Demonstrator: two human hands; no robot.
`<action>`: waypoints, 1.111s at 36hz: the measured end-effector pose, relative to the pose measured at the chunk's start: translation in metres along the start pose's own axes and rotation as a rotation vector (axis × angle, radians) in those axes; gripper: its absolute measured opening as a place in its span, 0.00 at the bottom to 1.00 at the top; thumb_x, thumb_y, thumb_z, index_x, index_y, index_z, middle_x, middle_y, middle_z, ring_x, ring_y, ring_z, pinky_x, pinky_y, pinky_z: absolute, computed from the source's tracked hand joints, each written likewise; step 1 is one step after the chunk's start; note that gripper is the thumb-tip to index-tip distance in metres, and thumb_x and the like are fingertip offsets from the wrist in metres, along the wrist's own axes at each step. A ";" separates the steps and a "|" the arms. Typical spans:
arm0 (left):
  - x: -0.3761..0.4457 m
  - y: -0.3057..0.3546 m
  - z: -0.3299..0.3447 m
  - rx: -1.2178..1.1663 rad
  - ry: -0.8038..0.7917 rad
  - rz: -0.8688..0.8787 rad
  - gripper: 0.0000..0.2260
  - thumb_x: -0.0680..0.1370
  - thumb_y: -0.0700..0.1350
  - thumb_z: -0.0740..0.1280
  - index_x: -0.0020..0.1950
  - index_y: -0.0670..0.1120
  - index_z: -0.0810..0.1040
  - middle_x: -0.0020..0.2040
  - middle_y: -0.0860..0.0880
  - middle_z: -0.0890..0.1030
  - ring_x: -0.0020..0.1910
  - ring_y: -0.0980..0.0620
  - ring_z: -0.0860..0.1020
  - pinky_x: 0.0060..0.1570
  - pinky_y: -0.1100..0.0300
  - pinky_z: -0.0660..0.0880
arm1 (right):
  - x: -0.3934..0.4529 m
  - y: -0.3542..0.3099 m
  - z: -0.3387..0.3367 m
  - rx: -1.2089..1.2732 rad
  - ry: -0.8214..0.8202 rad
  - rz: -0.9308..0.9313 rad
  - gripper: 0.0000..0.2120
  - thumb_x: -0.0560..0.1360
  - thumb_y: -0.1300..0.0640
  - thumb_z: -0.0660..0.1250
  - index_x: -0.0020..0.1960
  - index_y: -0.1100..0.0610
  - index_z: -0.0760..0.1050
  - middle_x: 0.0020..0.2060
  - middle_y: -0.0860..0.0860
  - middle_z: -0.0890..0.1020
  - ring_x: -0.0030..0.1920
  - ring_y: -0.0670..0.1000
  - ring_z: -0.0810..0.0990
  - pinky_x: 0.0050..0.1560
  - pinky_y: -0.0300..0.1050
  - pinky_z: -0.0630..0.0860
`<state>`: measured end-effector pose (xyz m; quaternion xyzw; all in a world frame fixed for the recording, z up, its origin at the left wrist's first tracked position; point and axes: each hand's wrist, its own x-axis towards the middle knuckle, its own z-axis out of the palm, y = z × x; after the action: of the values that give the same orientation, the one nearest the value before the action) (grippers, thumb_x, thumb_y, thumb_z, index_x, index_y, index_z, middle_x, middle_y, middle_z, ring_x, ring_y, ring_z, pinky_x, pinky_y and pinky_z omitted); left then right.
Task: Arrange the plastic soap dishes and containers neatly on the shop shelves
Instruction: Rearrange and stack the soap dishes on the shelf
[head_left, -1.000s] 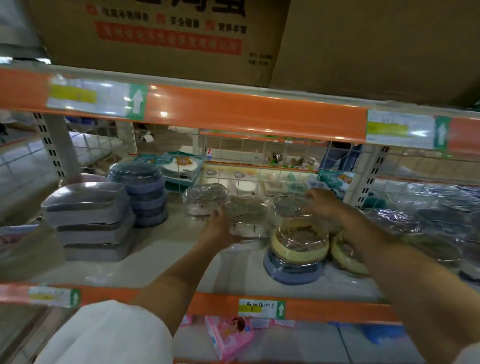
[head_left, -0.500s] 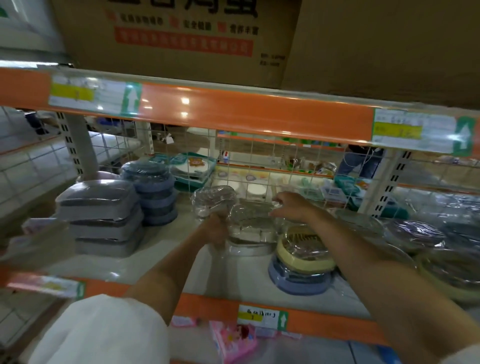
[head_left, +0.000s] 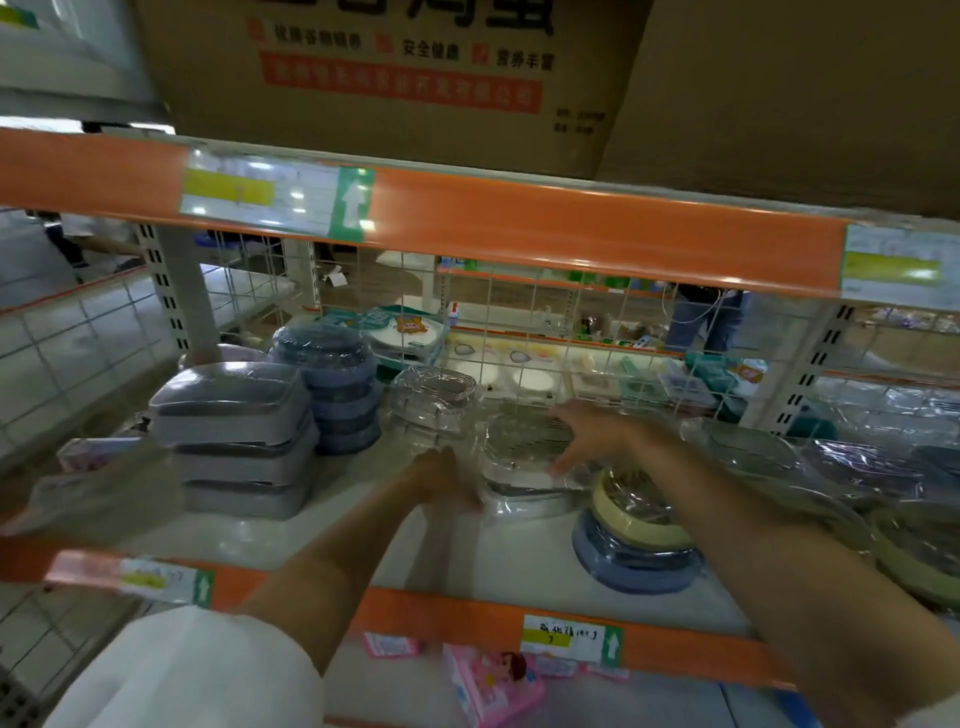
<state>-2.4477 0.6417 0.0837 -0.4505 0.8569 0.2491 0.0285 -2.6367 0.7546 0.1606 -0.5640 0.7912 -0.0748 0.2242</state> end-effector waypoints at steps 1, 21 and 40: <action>-0.001 0.005 0.004 0.009 -0.028 0.025 0.39 0.69 0.59 0.73 0.71 0.39 0.65 0.68 0.42 0.72 0.65 0.43 0.72 0.63 0.52 0.71 | 0.000 0.000 0.000 -0.005 0.003 0.001 0.40 0.69 0.56 0.77 0.75 0.54 0.61 0.69 0.54 0.68 0.60 0.56 0.74 0.52 0.49 0.78; 0.021 0.023 0.009 -0.112 0.329 0.094 0.14 0.78 0.50 0.65 0.57 0.41 0.77 0.49 0.42 0.82 0.49 0.44 0.80 0.46 0.55 0.76 | 0.034 0.000 0.013 -0.092 0.218 0.080 0.27 0.72 0.51 0.74 0.66 0.61 0.71 0.62 0.58 0.73 0.59 0.56 0.74 0.53 0.44 0.71; 0.020 0.044 -0.006 0.133 0.367 0.110 0.29 0.74 0.65 0.65 0.62 0.42 0.75 0.54 0.43 0.80 0.54 0.44 0.79 0.52 0.52 0.77 | -0.018 0.094 -0.048 -0.268 0.062 0.273 0.22 0.78 0.62 0.62 0.72 0.61 0.67 0.69 0.58 0.71 0.65 0.57 0.73 0.62 0.46 0.71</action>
<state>-2.4930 0.6442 0.1012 -0.4381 0.8855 0.1070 -0.1119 -2.7341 0.7977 0.1728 -0.4738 0.8698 0.0450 0.1304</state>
